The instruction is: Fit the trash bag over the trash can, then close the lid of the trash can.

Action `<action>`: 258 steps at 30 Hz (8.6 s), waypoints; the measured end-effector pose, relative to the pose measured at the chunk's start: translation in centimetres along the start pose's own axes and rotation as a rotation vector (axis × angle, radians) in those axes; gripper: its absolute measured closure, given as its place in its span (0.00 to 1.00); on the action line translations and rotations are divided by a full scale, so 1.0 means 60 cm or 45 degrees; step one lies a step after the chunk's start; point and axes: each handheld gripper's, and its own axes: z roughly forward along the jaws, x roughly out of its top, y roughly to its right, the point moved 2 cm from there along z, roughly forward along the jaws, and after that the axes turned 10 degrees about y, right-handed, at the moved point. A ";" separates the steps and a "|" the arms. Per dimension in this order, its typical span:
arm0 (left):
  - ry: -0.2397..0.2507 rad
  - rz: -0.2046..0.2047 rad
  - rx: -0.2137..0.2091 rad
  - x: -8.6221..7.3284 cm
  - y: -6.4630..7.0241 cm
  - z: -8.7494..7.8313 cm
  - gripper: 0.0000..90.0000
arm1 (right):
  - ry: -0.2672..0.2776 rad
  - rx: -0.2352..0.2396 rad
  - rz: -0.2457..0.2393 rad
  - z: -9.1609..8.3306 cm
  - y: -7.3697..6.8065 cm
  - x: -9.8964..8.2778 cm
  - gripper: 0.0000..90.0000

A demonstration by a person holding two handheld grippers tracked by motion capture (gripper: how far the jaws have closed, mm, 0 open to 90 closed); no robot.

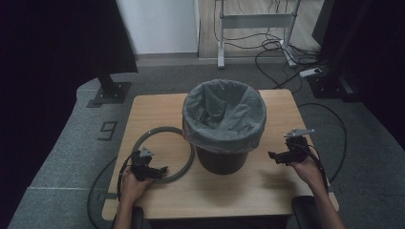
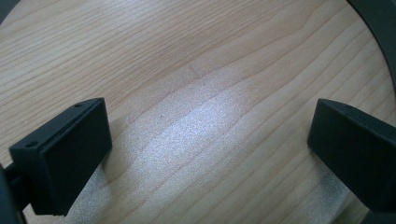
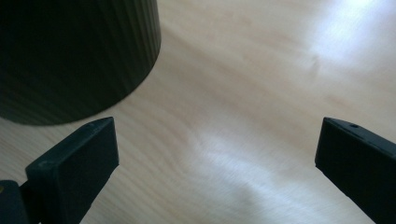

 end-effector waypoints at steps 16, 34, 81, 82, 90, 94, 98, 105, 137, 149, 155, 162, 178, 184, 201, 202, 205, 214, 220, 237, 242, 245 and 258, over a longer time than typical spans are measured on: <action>0.001 -0.001 0.001 0.000 0.000 0.000 0.00 | -0.022 -0.047 0.014 0.031 -0.013 -0.106 0.00; 0.088 -0.018 0.128 0.024 -0.013 -0.038 0.00 | -0.016 -0.047 0.013 0.032 -0.013 -0.107 0.00; 0.106 -0.334 0.407 -0.023 -0.118 -0.048 0.77 | -0.016 -0.047 0.012 0.032 -0.013 -0.107 0.00; 0.099 -0.335 0.409 -0.022 -0.119 -0.048 0.79 | -0.016 -0.047 0.012 0.032 -0.013 -0.107 0.00; 0.043 -0.337 0.365 -0.013 -0.126 -0.049 0.87 | -0.016 -0.047 0.012 0.032 -0.013 -0.107 0.00; 0.033 -0.383 0.313 -0.012 -0.133 -0.053 0.88 | -0.016 -0.047 0.012 0.032 -0.013 -0.107 0.00; 0.039 -0.423 0.270 -0.012 -0.138 -0.058 0.88 | -0.016 -0.047 0.013 0.032 -0.013 -0.107 0.00; 0.052 -0.432 0.230 0.009 -0.143 -0.075 0.88 | -0.016 -0.047 0.012 0.032 -0.013 -0.107 0.00; 0.032 -0.467 0.110 0.103 -0.170 -0.162 0.88 | -0.016 -0.048 0.012 0.032 -0.013 -0.107 0.00; 0.012 -0.458 0.110 0.146 -0.178 -0.195 0.88 | -0.017 -0.048 0.011 0.031 -0.013 -0.107 0.00; 0.006 -0.449 0.111 0.165 -0.180 -0.211 0.88 | -0.017 -0.048 0.011 0.031 -0.013 -0.107 0.00; 0.011 -0.473 0.102 0.178 -0.188 -0.231 0.88 | -0.018 -0.048 0.011 0.031 -0.013 -0.107 0.00; 0.019 -0.470 0.107 0.217 -0.191 -0.274 0.87 | -0.018 -0.048 0.011 0.031 -0.013 -0.107 0.00; 0.033 -0.477 0.098 0.233 -0.192 -0.294 0.87 | -0.017 -0.048 0.011 0.031 -0.013 -0.107 0.00; 0.077 -0.465 0.070 0.298 -0.183 -0.328 0.87 | -0.017 -0.047 0.012 0.031 -0.013 -0.107 0.00; 0.079 -0.462 0.068 0.303 -0.181 -0.329 0.87 | -0.017 -0.047 0.012 0.031 -0.013 -0.107 0.00; 0.087 -0.453 0.058 0.317 -0.175 -0.329 0.87 | -0.017 -0.047 0.012 0.031 -0.013 -0.107 0.00; 0.098 -0.414 0.023 0.354 -0.153 -0.307 0.87 | -0.016 -0.047 0.012 0.032 -0.013 -0.107 0.00; 0.106 -0.389 0.004 0.378 -0.137 -0.288 0.87 | -0.016 -0.047 0.012 0.032 -0.013 -0.107 0.00; 0.095 -0.302 -0.086 0.442 -0.078 -0.220 0.87 | -0.016 -0.047 0.013 0.032 -0.013 -0.107 0.00; 0.101 -0.276 -0.113 0.460 -0.059 -0.200 0.87 | -0.016 -0.047 0.013 0.032 -0.013 -0.107 0.00; 0.103 -0.265 -0.123 0.469 -0.050 -0.190 0.87 | -0.016 -0.047 0.012 0.032 -0.013 -0.107 0.00; 0.111 -0.202 -0.186 0.509 0.002 -0.136 0.87 | -0.016 -0.047 0.014 0.032 -0.014 -0.107 0.00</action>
